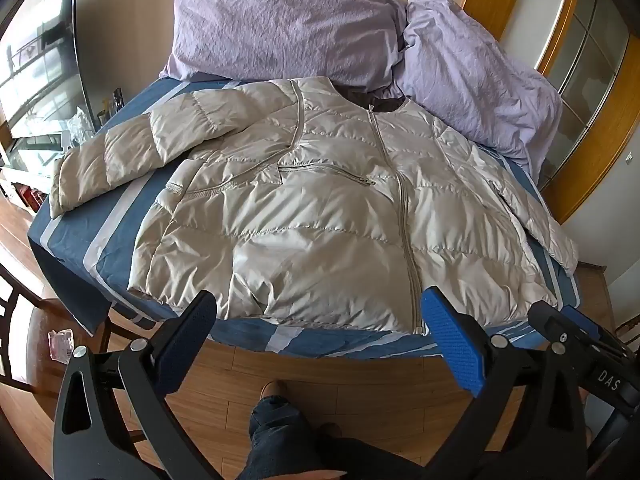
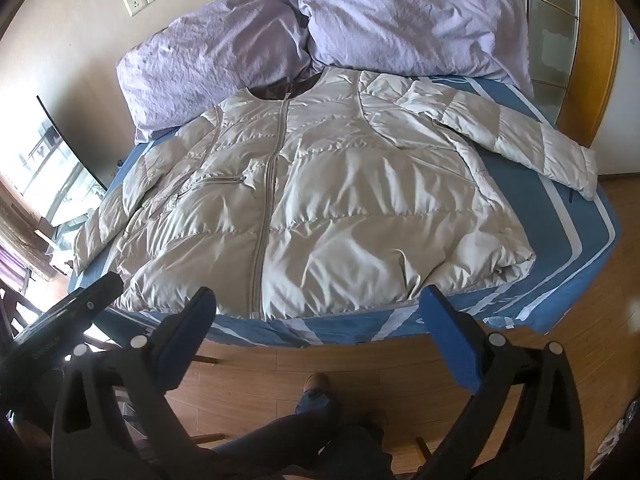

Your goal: Fold large clothes

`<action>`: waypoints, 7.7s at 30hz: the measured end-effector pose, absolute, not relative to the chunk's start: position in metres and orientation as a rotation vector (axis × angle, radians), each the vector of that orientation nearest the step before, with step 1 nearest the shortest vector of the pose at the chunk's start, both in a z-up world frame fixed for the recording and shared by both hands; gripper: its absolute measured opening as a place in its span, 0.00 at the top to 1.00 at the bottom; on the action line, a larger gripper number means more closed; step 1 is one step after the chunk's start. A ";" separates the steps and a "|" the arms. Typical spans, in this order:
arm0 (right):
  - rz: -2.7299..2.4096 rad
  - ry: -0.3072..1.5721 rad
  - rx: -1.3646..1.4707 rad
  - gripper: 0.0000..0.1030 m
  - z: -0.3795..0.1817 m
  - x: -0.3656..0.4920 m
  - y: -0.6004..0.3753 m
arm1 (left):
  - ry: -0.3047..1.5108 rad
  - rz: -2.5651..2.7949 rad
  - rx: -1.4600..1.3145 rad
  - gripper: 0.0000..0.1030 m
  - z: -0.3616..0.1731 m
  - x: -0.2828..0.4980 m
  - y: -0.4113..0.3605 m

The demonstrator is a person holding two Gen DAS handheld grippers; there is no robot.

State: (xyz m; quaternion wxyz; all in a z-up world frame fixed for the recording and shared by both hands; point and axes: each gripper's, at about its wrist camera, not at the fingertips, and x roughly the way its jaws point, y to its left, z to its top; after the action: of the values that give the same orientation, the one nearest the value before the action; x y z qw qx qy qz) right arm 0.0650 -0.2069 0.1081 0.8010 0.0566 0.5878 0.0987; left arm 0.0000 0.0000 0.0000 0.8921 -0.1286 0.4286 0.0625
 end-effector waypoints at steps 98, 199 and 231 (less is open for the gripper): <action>0.188 1.253 0.155 0.02 0.092 0.091 -0.221 | 0.930 0.162 -0.265 0.01 -0.006 0.012 0.005; 0.335 1.452 0.130 0.61 -0.071 0.363 -0.037 | 1.069 0.168 -0.323 0.01 -0.059 0.169 0.131; 0.080 1.357 -0.055 0.16 -0.106 0.357 -0.044 | 1.055 0.253 -0.383 0.01 -0.058 0.154 0.174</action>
State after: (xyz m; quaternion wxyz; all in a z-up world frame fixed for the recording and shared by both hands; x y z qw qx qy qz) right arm 0.3569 -0.0440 -0.1064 0.7773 -0.0254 0.6275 0.0370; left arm 0.1537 0.1741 -0.0579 0.8390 -0.1811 0.4990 0.1196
